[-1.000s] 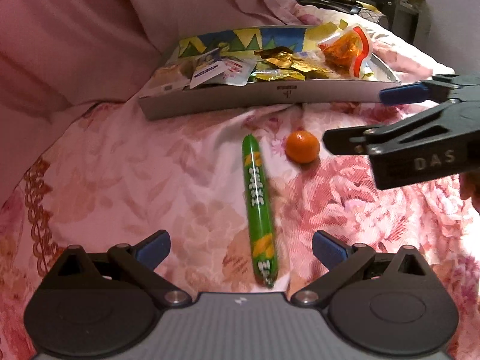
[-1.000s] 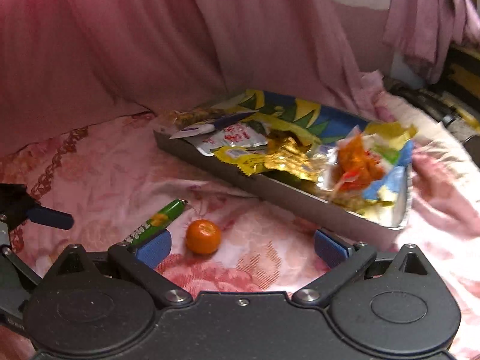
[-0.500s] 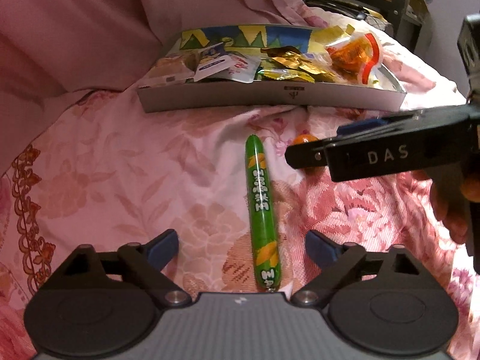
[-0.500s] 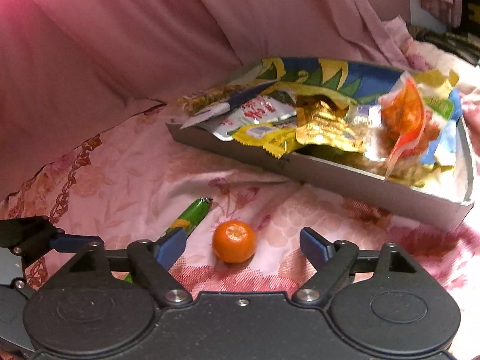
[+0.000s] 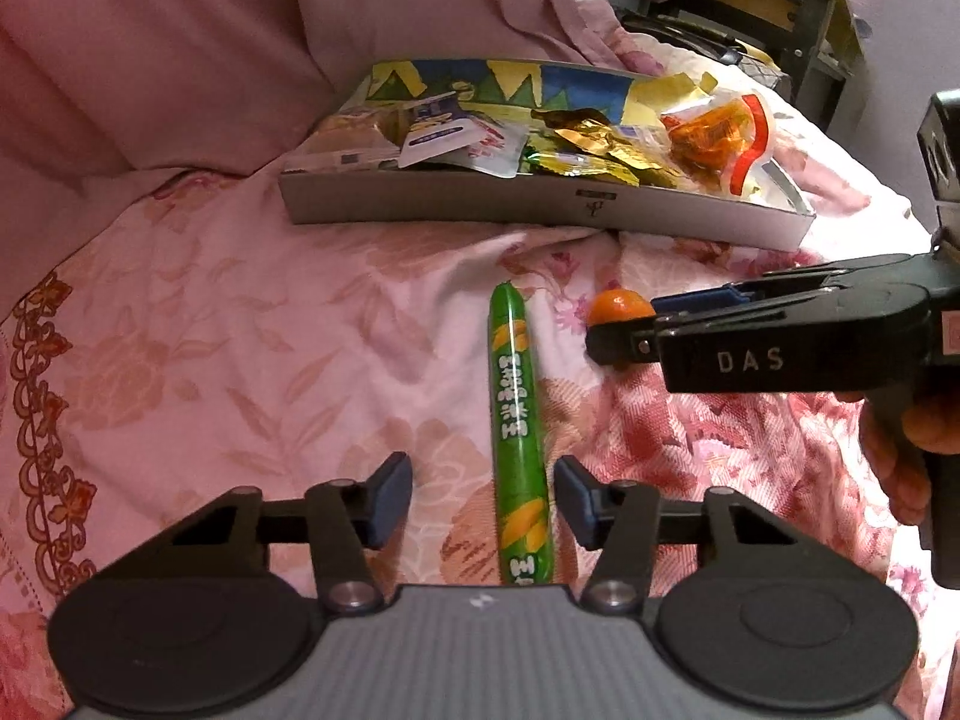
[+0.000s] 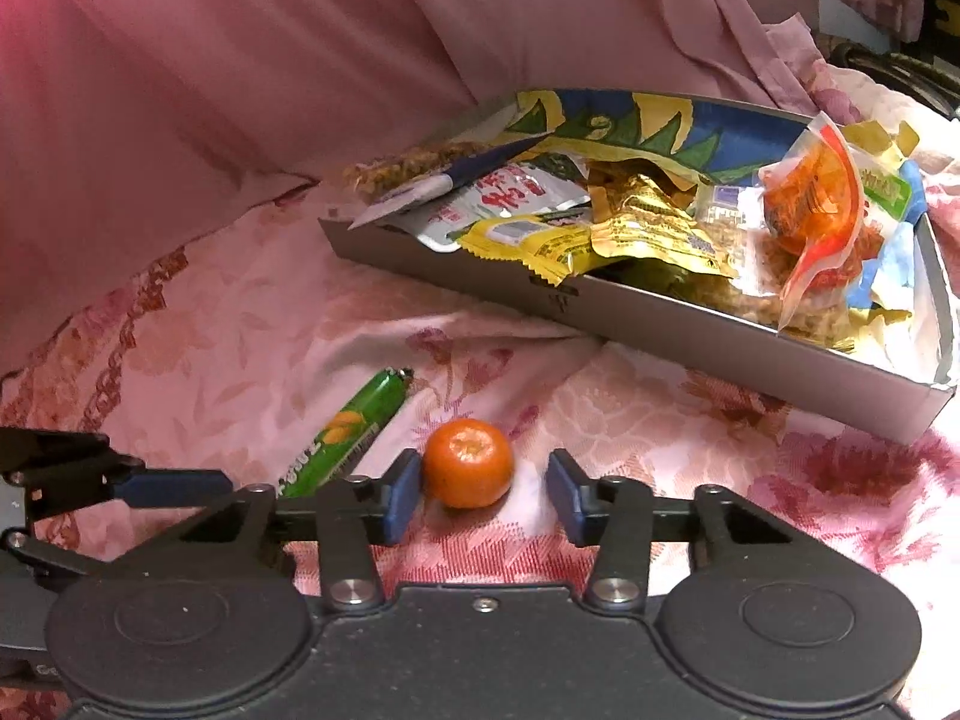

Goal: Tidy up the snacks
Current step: 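Grasp the green sausage stick with left gripper while right grasps the mandarin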

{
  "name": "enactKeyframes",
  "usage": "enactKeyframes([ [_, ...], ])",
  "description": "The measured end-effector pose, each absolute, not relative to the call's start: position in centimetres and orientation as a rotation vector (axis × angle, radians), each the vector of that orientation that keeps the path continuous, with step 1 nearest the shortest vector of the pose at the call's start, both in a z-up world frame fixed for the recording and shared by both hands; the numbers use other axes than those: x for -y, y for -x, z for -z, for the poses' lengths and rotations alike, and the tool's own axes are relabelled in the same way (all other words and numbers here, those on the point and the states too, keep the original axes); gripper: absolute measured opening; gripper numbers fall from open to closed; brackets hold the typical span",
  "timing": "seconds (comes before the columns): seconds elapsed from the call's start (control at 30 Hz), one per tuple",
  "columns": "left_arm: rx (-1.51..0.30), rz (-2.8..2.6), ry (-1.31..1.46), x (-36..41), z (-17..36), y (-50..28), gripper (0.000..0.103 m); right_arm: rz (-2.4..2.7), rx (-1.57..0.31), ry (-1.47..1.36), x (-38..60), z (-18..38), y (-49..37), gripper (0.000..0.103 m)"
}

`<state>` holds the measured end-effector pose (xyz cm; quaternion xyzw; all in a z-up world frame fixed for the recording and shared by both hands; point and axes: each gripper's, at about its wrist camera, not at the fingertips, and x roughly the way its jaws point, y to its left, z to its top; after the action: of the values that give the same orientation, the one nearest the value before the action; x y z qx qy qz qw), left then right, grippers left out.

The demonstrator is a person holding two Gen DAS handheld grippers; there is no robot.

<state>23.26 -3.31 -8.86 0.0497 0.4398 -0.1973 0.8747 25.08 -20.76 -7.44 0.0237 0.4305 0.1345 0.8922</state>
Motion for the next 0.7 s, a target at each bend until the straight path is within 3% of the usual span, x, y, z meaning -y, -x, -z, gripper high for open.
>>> enactKeyframes([
  [0.2, -0.923, 0.446, -0.109, 3.93, 8.84, -23.29, 0.033, -0.248, -0.927, -0.004, 20.42, 7.36, -24.95, 0.031],
  [0.37, -0.943, 0.441, -0.092, 3.96, 8.55, -23.08, 0.020, -0.252, -0.930, -0.003, 20.55, 7.29, -24.63, 0.030],
  [0.57, -0.983, 0.396, -0.061, 3.65, 8.21, -23.00, 0.019, -0.266, -0.956, -0.005, 20.48, 7.07, -24.39, 0.030],
  [0.7, -0.961, 0.408, -0.070, 3.70, 8.61, -23.35, 0.026, -0.264, -0.942, 0.020, 20.24, 7.08, -24.19, 0.037],
])
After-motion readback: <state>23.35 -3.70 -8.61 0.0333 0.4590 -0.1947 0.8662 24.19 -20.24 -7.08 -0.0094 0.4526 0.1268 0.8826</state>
